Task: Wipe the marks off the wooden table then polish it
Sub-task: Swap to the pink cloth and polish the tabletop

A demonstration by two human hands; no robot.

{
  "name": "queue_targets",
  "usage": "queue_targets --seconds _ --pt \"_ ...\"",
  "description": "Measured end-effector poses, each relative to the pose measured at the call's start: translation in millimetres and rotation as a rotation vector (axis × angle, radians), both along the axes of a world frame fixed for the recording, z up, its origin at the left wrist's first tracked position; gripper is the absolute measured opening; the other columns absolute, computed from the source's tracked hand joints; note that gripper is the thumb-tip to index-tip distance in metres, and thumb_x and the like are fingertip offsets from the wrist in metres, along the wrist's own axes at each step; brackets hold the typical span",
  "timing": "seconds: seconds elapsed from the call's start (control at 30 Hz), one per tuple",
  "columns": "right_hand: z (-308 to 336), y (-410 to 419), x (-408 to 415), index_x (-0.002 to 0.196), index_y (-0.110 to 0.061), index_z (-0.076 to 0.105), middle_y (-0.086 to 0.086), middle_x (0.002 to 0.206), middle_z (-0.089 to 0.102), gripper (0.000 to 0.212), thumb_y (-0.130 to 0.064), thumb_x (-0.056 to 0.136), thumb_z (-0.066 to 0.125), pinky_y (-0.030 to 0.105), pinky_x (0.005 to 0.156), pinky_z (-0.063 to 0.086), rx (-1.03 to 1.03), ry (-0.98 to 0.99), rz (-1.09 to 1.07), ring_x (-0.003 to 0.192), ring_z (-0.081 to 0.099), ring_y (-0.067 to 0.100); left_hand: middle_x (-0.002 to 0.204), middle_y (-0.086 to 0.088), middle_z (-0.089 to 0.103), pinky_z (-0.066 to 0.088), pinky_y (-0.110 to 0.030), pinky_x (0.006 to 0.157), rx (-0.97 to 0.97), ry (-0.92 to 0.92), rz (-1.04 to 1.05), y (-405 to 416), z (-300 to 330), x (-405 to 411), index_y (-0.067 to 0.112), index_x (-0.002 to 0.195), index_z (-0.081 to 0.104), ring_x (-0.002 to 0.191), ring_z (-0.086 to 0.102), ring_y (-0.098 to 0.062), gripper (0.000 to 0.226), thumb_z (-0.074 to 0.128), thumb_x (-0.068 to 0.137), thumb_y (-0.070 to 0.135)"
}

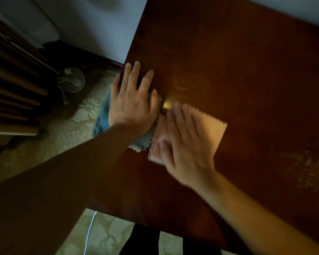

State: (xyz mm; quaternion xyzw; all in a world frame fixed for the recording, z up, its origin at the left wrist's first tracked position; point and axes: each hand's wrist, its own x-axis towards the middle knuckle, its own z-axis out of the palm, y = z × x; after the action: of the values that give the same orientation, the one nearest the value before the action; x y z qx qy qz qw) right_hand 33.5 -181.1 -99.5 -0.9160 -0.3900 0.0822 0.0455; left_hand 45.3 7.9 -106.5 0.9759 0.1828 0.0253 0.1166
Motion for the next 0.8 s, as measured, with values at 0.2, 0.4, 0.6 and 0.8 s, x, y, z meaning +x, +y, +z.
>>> queue_targets --seconds 0.2,0.4,0.6,0.8 --pt "-1.3 -6.1 34.2 0.156 -0.006 0.03 0.015 0.167 0.019 0.071 -0.053 0.103 0.026 0.048 0.127 0.009 -0.001 -0.03 0.149 0.157 0.011 0.029 0.163 -0.013 0.024 0.012 -0.048 0.122 -0.023 -0.004 -0.007 -2.0 -0.8 -0.4 0.023 0.151 0.035 0.153 0.014 -0.028 0.055 0.028 0.1 0.044" --pt "0.2 22.1 121.7 0.161 -0.01 0.019 0.017 0.17 0.009 0.07 -0.049 0.103 0.022 0.044 0.129 0.003 0.009 -0.054 -0.15 0.158 0.002 0.029 0.161 -0.015 0.029 0.018 -0.053 0.121 -0.019 -0.035 -0.004 -1.6 -1.3 -2.2 0.022 0.149 0.038 0.152 0.019 -0.029 0.055 0.031 0.099 0.044" --pt "-2.9 23.5 69.6 0.161 -0.012 0.016 0.018 0.169 0.007 0.068 -0.05 0.105 0.02 0.048 0.128 0.006 -0.011 -0.026 -0.087 0.158 0.001 0.031 0.161 -0.015 0.029 0.019 -0.051 0.12 -0.012 -0.018 -0.001 1.3 -1.2 -2.3 0.021 0.149 0.038 0.151 0.019 -0.03 0.057 0.032 0.098 0.044" --pt "-1.0 31.7 116.7 0.16 -0.017 0.027 0.014 0.169 0.017 0.066 -0.051 0.104 0.027 0.044 0.128 0.004 0.058 -0.042 0.029 0.157 0.009 0.029 0.16 -0.016 0.03 0.017 -0.051 0.121 -0.024 -0.009 -0.014 6.1 2.4 -1.1 0.02 0.149 0.039 0.151 0.019 -0.029 0.058 0.034 0.097 0.044"
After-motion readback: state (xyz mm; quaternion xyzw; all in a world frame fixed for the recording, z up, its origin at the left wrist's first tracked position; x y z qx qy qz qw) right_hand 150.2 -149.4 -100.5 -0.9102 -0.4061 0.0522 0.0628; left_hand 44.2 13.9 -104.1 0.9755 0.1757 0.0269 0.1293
